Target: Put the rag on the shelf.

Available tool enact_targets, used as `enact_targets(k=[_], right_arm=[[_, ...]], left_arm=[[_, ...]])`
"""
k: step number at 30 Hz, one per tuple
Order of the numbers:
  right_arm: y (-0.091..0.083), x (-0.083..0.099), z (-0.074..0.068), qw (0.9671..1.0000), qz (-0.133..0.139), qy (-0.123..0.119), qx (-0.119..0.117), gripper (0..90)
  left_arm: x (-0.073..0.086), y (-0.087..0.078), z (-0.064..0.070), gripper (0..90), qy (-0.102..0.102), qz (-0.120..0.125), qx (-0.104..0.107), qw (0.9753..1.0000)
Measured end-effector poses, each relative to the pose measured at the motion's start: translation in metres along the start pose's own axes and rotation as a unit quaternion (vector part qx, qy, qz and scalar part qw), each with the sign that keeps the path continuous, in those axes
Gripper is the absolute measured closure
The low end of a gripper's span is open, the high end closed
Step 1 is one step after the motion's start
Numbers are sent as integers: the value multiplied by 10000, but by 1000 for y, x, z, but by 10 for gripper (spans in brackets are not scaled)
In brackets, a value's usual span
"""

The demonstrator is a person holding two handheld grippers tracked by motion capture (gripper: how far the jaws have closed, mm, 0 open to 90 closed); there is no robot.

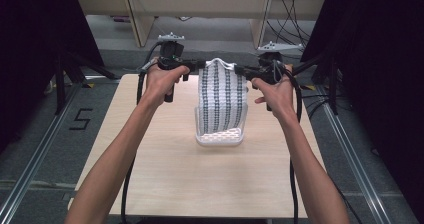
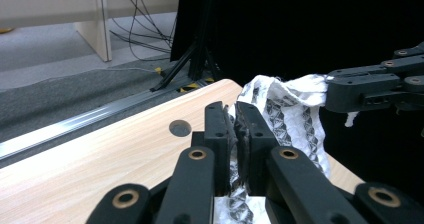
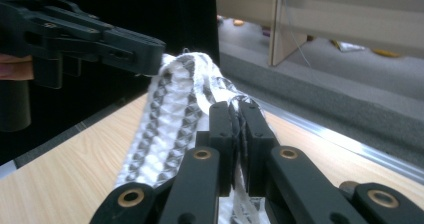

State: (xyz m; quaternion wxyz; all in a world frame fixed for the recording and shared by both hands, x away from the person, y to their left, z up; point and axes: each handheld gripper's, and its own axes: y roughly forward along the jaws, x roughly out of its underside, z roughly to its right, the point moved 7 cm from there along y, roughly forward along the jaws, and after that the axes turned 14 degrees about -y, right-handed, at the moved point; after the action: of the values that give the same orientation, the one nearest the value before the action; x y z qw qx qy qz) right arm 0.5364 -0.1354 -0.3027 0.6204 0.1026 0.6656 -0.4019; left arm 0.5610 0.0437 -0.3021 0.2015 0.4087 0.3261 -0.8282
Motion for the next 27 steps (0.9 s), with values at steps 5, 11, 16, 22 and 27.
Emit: enact_targets(k=[5, 11, 16, 22, 27], right_arm=[[17, 10, 8, 9996, -247, 94, 75, 858], [33, 19, 19, 9985, -479, 223, 116, 847], [44, 28, 25, 9971, -686, 277, 188, 831], [49, 36, 28, 9943, -975, 233, 354, 780], [48, 41, 25, 9916, -1161, 392, 422, 707]], left_arm=[[6, 11, -10, 837, -107, -112, -45, 9999], [12, 22, -27, 833, -280, -214, -160, 9993], [24, 31, -40, 803, -435, -322, -245, 9982], [39, 46, -46, 771, -564, -530, -221, 9968], [49, 53, -46, 508, -502, -853, -345, 9945]])
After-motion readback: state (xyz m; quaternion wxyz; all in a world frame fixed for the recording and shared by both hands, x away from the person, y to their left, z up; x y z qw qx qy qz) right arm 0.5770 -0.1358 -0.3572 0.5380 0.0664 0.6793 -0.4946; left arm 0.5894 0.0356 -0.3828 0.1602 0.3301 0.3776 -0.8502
